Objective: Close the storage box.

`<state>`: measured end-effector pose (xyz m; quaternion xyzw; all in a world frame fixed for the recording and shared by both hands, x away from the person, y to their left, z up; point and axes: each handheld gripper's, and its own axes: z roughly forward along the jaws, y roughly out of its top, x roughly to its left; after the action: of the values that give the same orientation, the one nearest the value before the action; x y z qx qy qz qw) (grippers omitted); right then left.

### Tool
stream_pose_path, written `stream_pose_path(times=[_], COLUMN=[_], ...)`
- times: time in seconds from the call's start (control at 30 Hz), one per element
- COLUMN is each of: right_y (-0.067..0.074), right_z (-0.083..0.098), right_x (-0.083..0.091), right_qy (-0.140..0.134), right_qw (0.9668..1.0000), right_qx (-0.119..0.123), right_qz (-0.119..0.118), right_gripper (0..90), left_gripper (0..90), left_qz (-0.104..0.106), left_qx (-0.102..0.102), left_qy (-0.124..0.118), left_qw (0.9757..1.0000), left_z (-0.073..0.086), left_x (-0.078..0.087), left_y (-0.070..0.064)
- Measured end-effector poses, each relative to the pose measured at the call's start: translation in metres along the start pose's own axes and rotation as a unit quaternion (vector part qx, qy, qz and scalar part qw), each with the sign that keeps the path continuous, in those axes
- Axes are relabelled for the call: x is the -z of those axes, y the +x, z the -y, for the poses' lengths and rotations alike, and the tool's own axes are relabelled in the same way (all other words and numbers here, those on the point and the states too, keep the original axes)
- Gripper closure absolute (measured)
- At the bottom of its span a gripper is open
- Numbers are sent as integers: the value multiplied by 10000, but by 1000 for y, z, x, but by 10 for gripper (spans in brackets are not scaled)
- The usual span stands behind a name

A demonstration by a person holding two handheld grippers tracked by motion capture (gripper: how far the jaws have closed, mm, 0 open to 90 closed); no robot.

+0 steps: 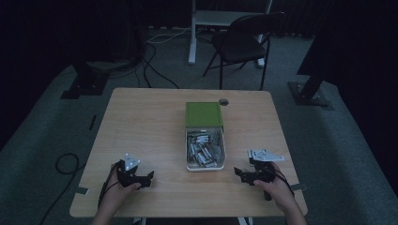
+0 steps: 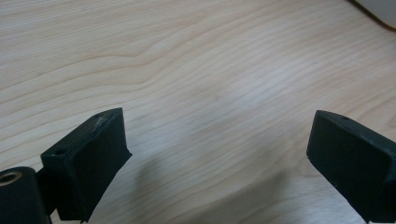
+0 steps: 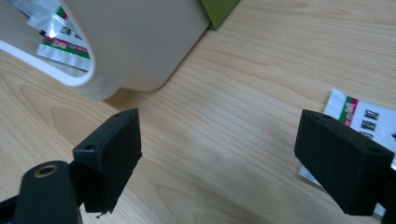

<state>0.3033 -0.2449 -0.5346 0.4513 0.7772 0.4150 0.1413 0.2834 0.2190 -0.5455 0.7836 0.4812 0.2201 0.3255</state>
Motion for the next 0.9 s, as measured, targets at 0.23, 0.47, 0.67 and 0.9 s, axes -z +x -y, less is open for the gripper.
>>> stream_pose_path(times=[0.23,0.47,0.67,0.9], right_y=[8,14,17,15], right_z=[-11,-20,-25,-32], right_x=[0,0,0,-1], right_qy=[-240,-394,-523,-727], right_qw=[9994,9986,9975,9957], right_qx=[17,60,105,48], right_qz=[-232,-346,-464,-575], right_gripper=[140,140,150,196], left_gripper=[58,58,58,58], left_qz=[284,541,669,779], left_qx=[-233,-403,-574,-721], left_qy=[-176,-384,-427,-545], left_qw=[9992,9970,9952,9929], left_z=[-11,-22,-30,-42], left_x=[-3,-3,-8,-10], left_y=[-16,-30,-39,-49])
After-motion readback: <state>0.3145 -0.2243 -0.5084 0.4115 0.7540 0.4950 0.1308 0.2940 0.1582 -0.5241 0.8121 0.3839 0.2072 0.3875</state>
